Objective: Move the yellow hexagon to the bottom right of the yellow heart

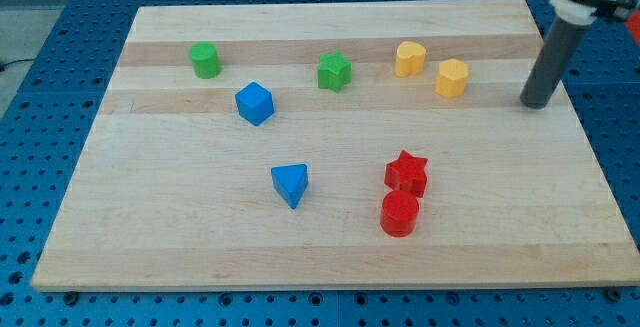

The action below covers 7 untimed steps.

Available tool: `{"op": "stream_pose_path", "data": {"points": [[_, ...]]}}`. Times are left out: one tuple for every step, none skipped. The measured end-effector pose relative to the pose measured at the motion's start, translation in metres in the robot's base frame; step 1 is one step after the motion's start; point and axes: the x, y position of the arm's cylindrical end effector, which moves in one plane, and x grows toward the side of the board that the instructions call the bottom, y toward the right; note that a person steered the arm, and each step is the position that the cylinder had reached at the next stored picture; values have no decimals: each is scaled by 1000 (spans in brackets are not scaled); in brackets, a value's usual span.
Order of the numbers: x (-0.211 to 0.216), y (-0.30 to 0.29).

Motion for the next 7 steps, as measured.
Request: {"op": "stream_pose_path", "data": {"points": [[-6, 6], [-18, 6], [-36, 2], [-37, 1], [-35, -13], [22, -74], [42, -147]]}}
